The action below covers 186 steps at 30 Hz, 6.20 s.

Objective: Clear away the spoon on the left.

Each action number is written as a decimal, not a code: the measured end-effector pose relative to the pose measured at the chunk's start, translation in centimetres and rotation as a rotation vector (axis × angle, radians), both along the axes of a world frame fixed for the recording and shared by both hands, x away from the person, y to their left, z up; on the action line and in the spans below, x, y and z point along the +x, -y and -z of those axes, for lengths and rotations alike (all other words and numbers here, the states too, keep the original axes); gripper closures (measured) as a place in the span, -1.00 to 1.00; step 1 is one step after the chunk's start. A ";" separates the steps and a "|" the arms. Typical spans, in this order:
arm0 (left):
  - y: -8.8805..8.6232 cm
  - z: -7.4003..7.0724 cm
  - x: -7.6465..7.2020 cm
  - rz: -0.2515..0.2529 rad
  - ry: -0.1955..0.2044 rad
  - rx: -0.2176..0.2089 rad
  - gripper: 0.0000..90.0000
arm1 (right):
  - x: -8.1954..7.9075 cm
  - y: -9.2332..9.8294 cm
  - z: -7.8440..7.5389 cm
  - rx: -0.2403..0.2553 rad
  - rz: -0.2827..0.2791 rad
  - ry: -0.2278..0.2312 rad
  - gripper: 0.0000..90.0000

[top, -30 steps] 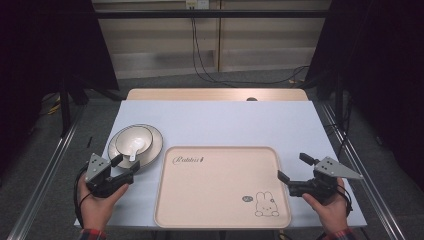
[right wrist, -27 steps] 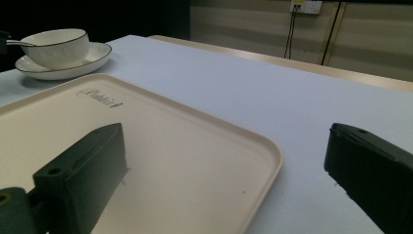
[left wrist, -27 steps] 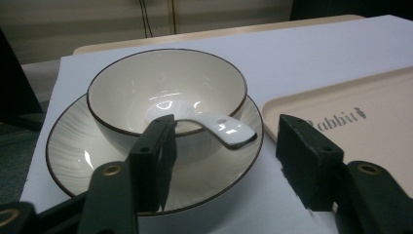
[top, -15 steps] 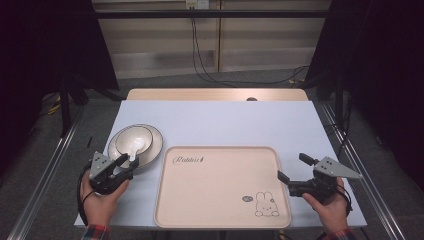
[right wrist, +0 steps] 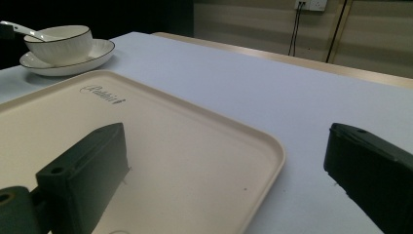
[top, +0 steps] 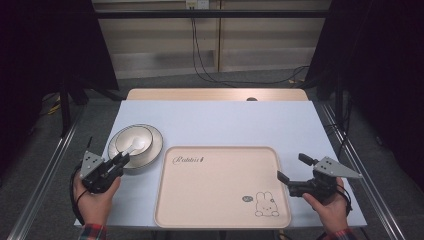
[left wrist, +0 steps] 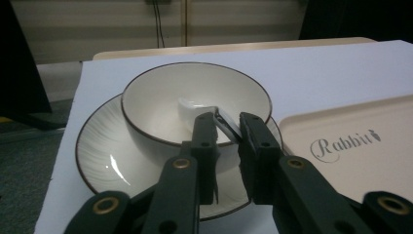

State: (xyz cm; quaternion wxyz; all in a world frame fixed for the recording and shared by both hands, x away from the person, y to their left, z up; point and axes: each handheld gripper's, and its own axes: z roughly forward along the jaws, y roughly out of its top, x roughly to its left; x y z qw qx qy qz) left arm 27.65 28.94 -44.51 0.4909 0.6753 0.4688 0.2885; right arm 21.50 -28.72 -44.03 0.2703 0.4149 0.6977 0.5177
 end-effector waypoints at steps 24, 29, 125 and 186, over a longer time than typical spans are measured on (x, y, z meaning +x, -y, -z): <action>-1.2 -0.1 1.2 -0.064 0.006 -0.078 0.68 | 0.1 0.3 -0.1 0.013 -0.001 -0.006 -0.97; -1.1 0.6 0.3 -0.061 -0.033 -0.039 0.61 | 0.1 0.2 -0.1 0.014 -0.002 -0.002 -0.96; 3.2 -4.7 7.7 0.003 0.121 -0.163 0.90 | 0.4 0.2 -0.2 0.008 -0.030 0.013 -0.98; 11.0 -7.8 4.5 0.409 -0.079 -0.285 0.90 | 0.4 0.2 0.0 -0.027 -0.048 0.005 -0.99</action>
